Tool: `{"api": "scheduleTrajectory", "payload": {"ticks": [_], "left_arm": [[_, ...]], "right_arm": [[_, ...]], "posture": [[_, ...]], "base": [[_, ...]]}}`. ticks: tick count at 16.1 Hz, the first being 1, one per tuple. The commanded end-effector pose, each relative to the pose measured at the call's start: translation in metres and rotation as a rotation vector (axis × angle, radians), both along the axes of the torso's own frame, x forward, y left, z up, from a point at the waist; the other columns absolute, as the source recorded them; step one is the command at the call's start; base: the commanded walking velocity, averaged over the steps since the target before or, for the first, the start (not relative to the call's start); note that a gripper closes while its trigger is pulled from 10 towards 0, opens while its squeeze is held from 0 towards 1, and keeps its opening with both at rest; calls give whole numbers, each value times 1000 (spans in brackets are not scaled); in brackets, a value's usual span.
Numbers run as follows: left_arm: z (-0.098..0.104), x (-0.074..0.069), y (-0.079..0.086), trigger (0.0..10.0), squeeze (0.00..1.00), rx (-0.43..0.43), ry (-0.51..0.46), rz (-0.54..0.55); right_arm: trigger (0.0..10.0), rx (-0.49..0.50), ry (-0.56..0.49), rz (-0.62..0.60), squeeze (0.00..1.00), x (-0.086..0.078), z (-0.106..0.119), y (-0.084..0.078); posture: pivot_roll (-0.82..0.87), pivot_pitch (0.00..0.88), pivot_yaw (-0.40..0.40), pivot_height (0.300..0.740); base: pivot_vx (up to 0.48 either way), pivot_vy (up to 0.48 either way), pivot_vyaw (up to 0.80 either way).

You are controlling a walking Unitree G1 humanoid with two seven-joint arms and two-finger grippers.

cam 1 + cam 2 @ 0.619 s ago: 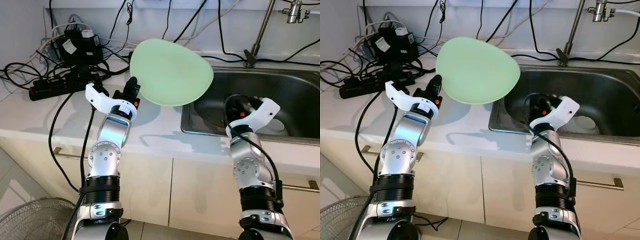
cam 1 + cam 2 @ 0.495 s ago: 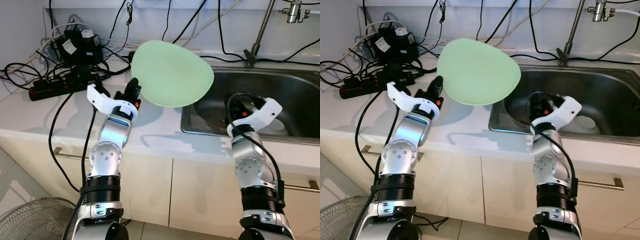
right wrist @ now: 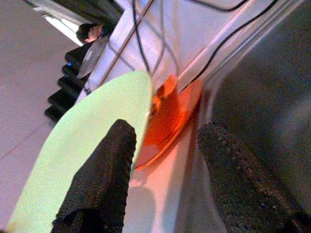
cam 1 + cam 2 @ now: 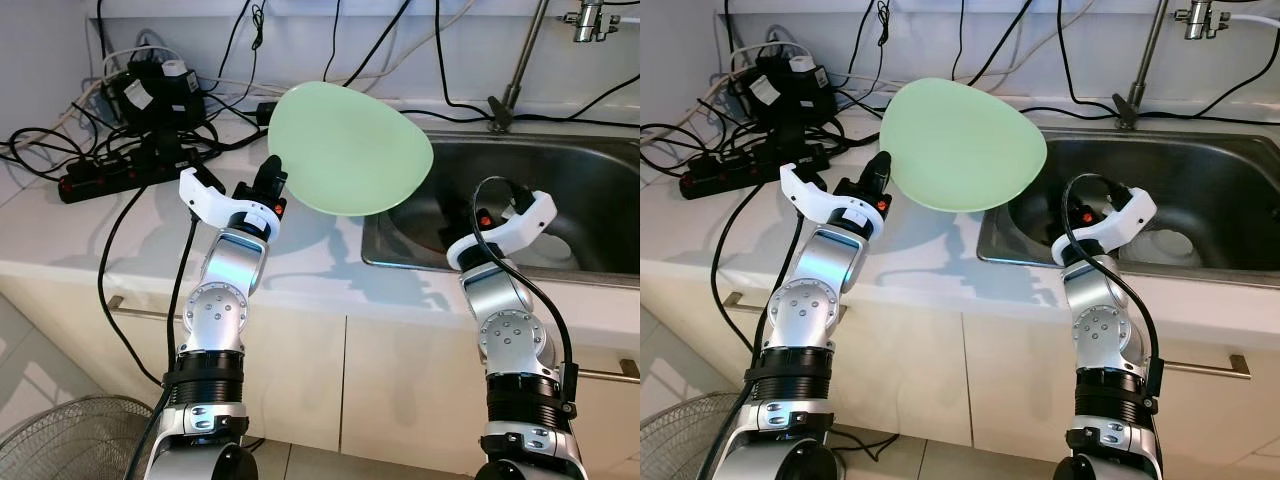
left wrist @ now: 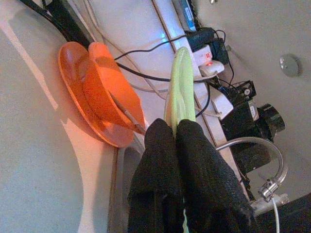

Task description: Kitchen organization

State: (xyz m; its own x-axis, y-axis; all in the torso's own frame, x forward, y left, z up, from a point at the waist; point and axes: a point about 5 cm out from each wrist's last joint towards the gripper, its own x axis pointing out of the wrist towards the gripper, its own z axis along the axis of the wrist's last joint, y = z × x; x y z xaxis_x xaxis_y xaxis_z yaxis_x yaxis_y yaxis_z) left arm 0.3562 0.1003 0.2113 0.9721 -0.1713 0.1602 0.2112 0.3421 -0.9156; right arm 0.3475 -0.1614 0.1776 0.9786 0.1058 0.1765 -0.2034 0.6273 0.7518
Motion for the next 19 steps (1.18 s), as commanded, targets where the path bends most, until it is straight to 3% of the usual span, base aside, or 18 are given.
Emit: {"api": "scheduleTrajectory", "payload": {"ticks": [1,6,19], "left_arm": [[31,-3,-43,10000,0,-112,-95,-110],[31,-4,-45,10000,0,-109,-92,-122],[31,-7,-49,10000,0,-117,-110,-153]], "right_arm": [[10000,36,-35,47,0,-3,7,4],[10000,87,-51,104,0,-6,10,8],[10000,69,-5,118,0,-6,0,15]], "posture": [[-1,0,103,740],[-2,0,104,740],[6,0,100,740]], "base": [[0,0,0],[0,0,0],[0,0,0]]}}
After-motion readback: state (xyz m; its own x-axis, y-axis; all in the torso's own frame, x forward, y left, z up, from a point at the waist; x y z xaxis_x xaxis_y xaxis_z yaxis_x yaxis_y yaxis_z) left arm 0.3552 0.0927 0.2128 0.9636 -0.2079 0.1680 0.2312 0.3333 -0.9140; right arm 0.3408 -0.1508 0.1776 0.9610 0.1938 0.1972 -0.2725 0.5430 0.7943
